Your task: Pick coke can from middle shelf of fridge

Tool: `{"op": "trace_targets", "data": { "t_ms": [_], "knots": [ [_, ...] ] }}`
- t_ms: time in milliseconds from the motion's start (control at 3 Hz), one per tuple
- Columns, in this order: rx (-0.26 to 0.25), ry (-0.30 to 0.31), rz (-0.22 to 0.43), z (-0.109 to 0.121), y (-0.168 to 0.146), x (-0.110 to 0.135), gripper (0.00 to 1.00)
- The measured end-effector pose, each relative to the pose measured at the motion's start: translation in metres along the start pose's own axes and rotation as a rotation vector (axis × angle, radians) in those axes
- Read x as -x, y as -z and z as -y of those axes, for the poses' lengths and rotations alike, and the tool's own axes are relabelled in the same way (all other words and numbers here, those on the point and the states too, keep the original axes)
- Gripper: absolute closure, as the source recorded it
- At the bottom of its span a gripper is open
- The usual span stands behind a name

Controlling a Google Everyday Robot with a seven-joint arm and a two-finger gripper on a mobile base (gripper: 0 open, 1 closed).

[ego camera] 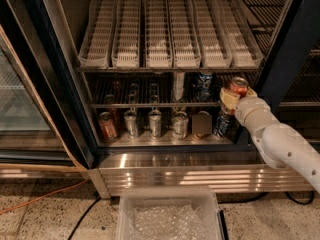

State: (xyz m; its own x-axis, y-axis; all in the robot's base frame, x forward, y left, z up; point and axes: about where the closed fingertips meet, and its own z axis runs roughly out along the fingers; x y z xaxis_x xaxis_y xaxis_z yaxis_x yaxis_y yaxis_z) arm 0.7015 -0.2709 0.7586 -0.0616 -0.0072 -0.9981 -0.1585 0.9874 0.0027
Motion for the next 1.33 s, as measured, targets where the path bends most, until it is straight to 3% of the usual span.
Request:
{"op": "trace_targets", "data": {
  "t_ms": [333,667,1000,1333],
  "knots": [
    [0.106,0.044,-0.012,-0.031,0.027,-0.010,1.00],
    [0.106,0.044,-0.013,-0.032,0.027,-0.010,1.00],
    [0.169,0.065,-0.074,-0.050,0.037,-0.030,1.00],
    [0.304,0.112,-0.172,-0.088,0.060,-0.061,1.00]
  ]
}}
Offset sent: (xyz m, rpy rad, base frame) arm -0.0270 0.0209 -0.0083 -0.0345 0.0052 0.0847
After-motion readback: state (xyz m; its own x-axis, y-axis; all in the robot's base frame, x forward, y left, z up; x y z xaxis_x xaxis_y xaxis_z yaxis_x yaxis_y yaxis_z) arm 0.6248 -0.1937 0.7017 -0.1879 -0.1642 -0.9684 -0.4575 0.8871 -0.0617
